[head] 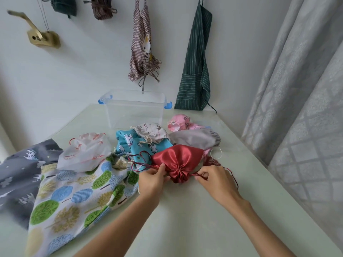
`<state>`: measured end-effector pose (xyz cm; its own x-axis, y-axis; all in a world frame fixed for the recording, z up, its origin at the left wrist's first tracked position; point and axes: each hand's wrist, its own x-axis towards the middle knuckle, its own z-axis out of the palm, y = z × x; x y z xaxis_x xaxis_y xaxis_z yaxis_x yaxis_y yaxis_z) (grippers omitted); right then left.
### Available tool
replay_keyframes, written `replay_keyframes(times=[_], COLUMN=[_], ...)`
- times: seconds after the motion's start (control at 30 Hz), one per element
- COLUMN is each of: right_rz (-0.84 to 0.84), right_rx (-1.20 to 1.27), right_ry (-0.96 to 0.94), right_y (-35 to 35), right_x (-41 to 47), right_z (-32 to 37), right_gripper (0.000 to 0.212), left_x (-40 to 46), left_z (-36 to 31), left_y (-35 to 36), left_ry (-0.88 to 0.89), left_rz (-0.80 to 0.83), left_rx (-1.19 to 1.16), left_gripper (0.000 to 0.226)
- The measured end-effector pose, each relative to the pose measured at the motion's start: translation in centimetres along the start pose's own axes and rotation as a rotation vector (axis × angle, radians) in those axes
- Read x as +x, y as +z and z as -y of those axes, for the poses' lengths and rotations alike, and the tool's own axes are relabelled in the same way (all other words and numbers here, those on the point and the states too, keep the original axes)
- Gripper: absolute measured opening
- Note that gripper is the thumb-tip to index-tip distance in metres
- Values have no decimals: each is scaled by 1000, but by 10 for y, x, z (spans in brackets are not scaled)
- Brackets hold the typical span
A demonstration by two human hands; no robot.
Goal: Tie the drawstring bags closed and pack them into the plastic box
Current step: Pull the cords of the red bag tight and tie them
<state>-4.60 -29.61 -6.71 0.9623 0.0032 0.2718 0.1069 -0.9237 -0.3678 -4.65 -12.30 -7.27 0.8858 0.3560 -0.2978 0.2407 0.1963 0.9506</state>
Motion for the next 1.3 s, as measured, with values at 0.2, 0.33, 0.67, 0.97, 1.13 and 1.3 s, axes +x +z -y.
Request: replay_keyframes(times=[0.2,0.33,0.67,0.97,1.13,1.3], right_rz=[27,14,141,255,247,213], right_rx=[39,73,240,290,592,1338], right_ry=[-15,-52,-138,-143,-142,68], right_y=[-12,-16,-14,-15,-27,-23], right_x=[-3,-5,-4,5,47,106], right_z=[9,14,18,19,28,34], right_gripper=[11,9,16,16,23,22], left_x=[5,12,40,49,69,106], left_z=[0,-14,-50,-51,-88,-111], left_y=[-11,-24,-30,-16,4,14], left_ry=[252,507,314,408,139,-56], left_rz=[-8,48,274,446,677,722], left_rx=[373,733,325,143,-349,-780], left_gripper=[33,43,28,24,31,32])
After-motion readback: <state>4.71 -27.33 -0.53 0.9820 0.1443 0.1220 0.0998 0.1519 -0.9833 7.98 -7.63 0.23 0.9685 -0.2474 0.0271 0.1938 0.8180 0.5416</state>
